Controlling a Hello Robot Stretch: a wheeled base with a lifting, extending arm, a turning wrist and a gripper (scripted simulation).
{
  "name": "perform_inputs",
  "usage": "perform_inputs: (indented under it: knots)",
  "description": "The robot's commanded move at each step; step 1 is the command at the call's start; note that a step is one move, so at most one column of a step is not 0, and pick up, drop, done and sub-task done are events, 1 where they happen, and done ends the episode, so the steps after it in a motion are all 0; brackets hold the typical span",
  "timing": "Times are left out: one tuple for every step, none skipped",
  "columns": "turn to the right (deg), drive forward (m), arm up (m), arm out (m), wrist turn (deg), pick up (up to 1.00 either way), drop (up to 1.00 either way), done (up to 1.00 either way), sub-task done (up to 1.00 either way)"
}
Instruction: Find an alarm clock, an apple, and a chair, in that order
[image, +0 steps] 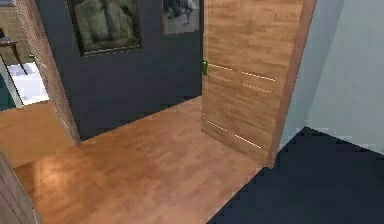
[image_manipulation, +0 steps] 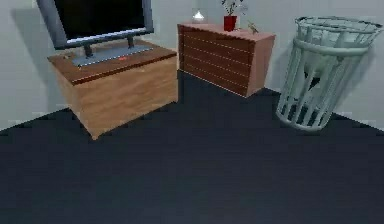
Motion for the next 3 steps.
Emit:
perform_inputs:
  knots:
    - [0.0, 0.40, 0.00, 0.00, 0.0, 0.00, 0.00, 0.00, 0.00]
    - [-39.0, 0.00, 0.00, 0.00, 0.0, 0.00, 0.00, 0.00, 0.00]
    - [0.0, 1.00, 0.00, 0.00, 0.0, 0.00, 0.00, 0.00, 0.00]
